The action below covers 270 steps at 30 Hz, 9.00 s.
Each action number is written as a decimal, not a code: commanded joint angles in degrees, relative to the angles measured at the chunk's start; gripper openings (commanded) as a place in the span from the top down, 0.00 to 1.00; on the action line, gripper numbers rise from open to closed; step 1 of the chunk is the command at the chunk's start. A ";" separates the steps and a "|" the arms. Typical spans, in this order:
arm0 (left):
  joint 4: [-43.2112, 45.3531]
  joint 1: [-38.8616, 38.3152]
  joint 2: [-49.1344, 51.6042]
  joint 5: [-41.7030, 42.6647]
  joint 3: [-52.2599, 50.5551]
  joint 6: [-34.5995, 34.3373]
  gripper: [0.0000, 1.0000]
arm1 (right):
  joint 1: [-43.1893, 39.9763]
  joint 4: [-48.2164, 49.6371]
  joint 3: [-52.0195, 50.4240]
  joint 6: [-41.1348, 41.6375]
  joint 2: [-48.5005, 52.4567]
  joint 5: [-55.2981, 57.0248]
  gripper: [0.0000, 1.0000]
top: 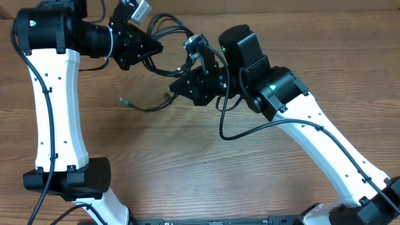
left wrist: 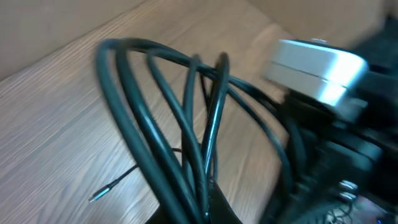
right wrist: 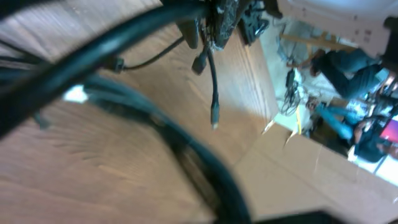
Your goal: Untangle cables
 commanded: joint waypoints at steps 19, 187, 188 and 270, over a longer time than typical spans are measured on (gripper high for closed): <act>-5.70 -6.36 -1.60 6.69 1.05 9.25 0.96 | -6.78 12.15 0.44 10.05 2.56 1.40 0.96; 23.15 -24.15 22.53 -27.15 0.70 -42.71 0.96 | -17.07 -14.38 6.45 29.92 -2.29 35.56 0.96; 22.75 -23.71 22.34 -27.45 0.85 -42.73 0.96 | -17.66 -15.80 6.34 30.53 -2.29 37.70 0.96; 6.45 5.27 6.40 -26.38 1.57 -35.58 0.96 | -14.49 0.76 5.70 17.97 11.72 36.17 0.96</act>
